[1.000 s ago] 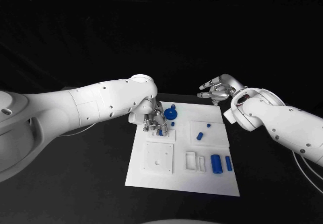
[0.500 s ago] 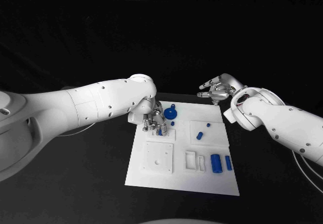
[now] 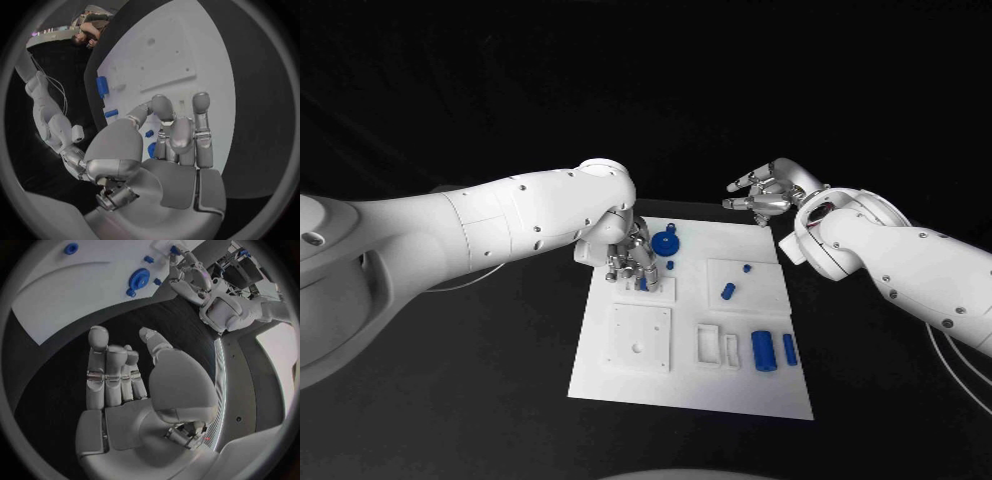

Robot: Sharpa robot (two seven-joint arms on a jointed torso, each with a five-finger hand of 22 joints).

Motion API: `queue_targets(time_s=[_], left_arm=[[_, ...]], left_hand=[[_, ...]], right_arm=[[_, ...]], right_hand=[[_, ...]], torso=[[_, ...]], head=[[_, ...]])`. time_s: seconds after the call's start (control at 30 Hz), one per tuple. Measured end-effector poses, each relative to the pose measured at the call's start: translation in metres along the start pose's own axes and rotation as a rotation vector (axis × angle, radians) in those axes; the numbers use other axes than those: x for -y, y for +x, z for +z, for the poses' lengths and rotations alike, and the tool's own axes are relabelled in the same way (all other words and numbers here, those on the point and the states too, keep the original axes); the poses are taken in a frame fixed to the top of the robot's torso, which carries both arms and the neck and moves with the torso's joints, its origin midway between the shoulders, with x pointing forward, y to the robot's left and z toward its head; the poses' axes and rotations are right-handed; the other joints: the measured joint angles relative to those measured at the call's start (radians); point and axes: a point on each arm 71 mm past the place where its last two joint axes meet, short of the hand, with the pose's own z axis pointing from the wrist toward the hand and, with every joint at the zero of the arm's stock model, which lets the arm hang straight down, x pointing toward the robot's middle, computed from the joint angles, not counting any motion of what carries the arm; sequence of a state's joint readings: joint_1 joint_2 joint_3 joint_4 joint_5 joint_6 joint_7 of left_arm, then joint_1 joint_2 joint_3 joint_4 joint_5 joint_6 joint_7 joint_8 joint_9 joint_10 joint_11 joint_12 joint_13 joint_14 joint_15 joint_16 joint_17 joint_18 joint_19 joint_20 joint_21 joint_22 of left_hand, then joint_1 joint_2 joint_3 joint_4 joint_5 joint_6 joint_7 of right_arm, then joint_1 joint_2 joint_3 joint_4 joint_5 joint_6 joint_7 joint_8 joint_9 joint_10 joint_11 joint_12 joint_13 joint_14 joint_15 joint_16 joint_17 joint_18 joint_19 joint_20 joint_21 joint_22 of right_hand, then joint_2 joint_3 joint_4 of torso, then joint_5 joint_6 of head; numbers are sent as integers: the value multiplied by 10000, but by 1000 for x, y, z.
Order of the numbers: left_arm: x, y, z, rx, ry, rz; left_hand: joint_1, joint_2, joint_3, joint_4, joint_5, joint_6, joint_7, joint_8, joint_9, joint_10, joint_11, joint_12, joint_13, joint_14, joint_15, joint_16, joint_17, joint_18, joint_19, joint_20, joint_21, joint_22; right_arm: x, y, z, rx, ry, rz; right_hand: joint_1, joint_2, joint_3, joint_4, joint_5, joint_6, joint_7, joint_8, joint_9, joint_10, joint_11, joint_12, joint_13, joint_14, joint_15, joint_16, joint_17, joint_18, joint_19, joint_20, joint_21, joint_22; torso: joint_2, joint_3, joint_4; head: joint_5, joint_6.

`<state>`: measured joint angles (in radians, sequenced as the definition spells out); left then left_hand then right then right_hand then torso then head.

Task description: Assemble the parts on the task board

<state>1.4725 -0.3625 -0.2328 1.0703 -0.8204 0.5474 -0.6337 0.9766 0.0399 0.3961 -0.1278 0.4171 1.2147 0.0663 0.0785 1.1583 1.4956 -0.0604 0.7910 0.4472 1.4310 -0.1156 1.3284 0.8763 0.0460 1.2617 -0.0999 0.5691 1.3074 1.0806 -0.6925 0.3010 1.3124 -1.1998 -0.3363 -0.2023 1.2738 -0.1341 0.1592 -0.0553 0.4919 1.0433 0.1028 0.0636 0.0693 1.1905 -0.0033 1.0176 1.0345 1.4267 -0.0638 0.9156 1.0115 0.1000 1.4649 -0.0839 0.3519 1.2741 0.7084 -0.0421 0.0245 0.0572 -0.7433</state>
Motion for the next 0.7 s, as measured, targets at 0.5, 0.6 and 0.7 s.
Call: queue_targets(time_s=[0.5,0.6,0.7], left_arm=[[1,1,1,-369,-3,32],[2,2,1,-463,10,51],[3,2,1,-542,22,69]], left_hand=[[-302,302,198,-8,-592,0,0,63,24,0,0,38,52,53,-20,37,106,0,0,0,-1,-1],[-309,309,218,44,-619,0,0,64,26,0,0,38,69,53,-19,37,130,0,-1,0,-1,5],[-313,312,152,121,-748,0,0,63,28,0,0,38,82,53,-19,37,135,0,0,-1,-1,7]], right_arm=[[0,0,0,-1,1,-1],[0,0,0,-1,1,-2],[0,0,0,-2,-1,-1]], right_hand=[[0,0,70,-69,0,0,0,0,0,0,0,0,0,0,0,0,0,1,0,0,0,0],[0,0,69,-69,0,0,0,0,0,0,0,0,0,0,0,0,0,1,0,0,0,0],[0,0,69,-69,0,0,0,0,0,0,0,0,0,0,0,0,0,0,0,0,0,0]], torso=[[-2,7,-5],[-2,6,-6],[-2,5,-5]], head=[[-8,-1],[-17,-8],[-20,-12]])
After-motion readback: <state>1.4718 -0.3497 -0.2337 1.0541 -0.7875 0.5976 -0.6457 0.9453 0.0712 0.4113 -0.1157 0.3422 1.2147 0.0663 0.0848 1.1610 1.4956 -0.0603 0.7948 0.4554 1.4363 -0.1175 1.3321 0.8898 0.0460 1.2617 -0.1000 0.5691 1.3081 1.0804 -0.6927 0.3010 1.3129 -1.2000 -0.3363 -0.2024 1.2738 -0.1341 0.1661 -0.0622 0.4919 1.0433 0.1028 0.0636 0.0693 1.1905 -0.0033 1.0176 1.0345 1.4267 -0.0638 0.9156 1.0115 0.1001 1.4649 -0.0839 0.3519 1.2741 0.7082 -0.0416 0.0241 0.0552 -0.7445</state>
